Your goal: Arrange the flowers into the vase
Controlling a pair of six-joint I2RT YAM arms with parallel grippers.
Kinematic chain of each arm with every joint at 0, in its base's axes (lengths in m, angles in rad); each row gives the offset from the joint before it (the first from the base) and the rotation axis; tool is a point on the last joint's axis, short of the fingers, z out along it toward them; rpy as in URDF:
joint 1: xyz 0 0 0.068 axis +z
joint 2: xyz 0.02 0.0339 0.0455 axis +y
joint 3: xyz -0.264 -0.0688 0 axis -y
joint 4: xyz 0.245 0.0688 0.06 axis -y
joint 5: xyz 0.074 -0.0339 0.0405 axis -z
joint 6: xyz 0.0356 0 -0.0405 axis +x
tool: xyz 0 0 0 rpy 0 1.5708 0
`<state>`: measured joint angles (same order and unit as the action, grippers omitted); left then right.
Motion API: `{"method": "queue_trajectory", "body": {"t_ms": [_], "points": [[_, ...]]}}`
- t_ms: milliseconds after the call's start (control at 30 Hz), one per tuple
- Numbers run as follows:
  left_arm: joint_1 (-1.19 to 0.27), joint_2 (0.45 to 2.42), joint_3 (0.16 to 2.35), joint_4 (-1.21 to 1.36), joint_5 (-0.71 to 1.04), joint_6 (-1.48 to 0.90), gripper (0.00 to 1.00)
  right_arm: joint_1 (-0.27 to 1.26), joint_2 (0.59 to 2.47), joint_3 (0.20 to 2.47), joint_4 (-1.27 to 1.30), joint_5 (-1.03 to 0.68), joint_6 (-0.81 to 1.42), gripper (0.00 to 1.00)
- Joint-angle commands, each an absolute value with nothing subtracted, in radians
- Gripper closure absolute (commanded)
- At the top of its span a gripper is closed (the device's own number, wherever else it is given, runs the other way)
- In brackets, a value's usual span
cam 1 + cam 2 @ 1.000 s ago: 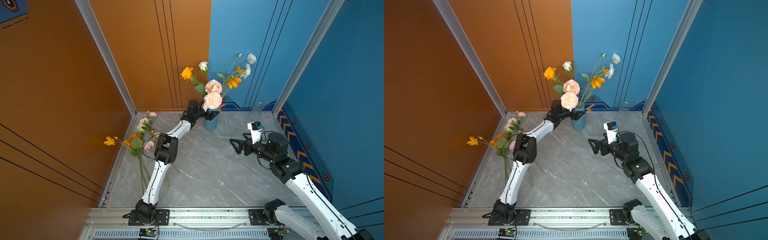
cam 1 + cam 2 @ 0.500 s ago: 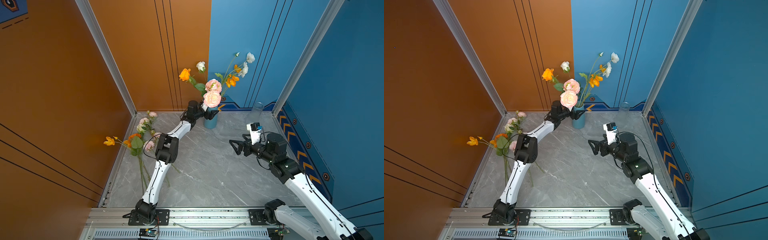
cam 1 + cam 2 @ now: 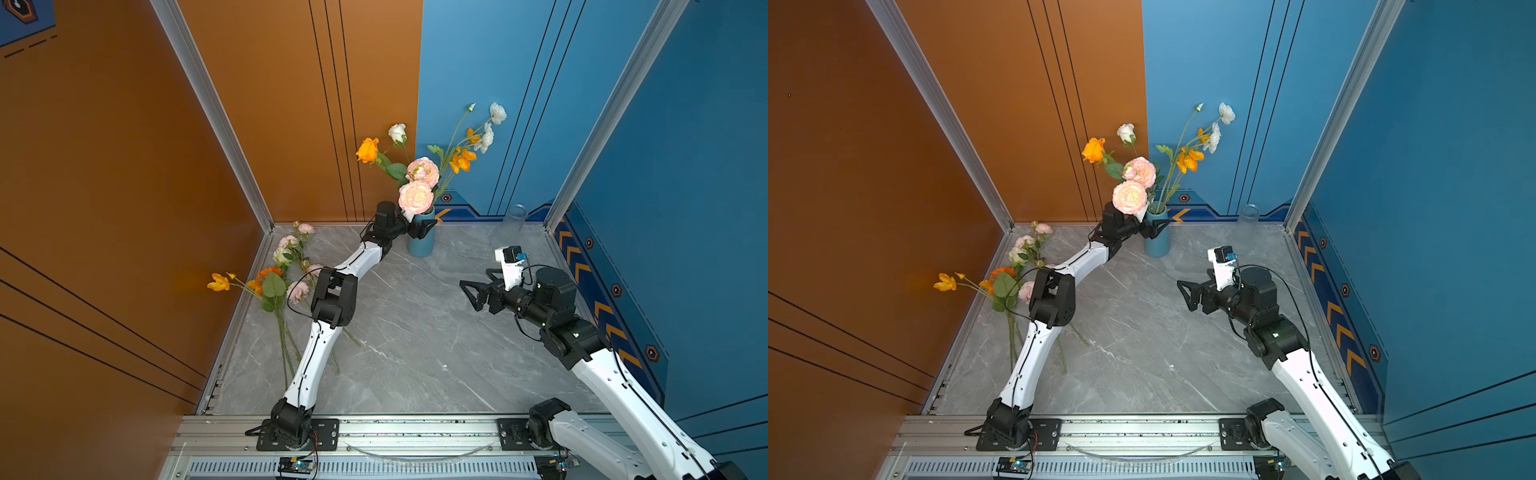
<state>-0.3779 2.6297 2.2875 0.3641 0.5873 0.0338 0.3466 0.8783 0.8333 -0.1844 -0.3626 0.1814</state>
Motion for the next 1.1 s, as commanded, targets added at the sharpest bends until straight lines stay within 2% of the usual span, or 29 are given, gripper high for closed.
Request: {"method": "queue_trajectory", "body": {"t_ms": [0, 267, 433, 500, 1067], "points": [[-0.368, 2.595, 2.318, 0.531, 0.575, 0.031, 0.37, 0.342, 0.853, 0.828, -0.208, -0.342, 0.181, 0.0], [-0.367, 2.6, 2.307, 0.536, 0.571, 0.04, 0.18, 0.341, 0.854, 0.827, -0.217, -0.339, 0.178, 0.0], [-0.366, 2.602, 2.307, 0.537, 0.576, 0.035, 0.15, 0.342, 0.862, 0.83, -0.218, -0.342, 0.177, 0.0], [-0.365, 2.605, 2.307, 0.537, 0.58, 0.034, 0.01, 0.341, 0.864, 0.831, -0.219, -0.344, 0.177, 0.0], [-0.362, 2.592, 2.247, 0.544, 0.613, 0.025, 0.02, 0.321, 0.841, 0.822, -0.232, -0.341, 0.173, 0.0]]}}
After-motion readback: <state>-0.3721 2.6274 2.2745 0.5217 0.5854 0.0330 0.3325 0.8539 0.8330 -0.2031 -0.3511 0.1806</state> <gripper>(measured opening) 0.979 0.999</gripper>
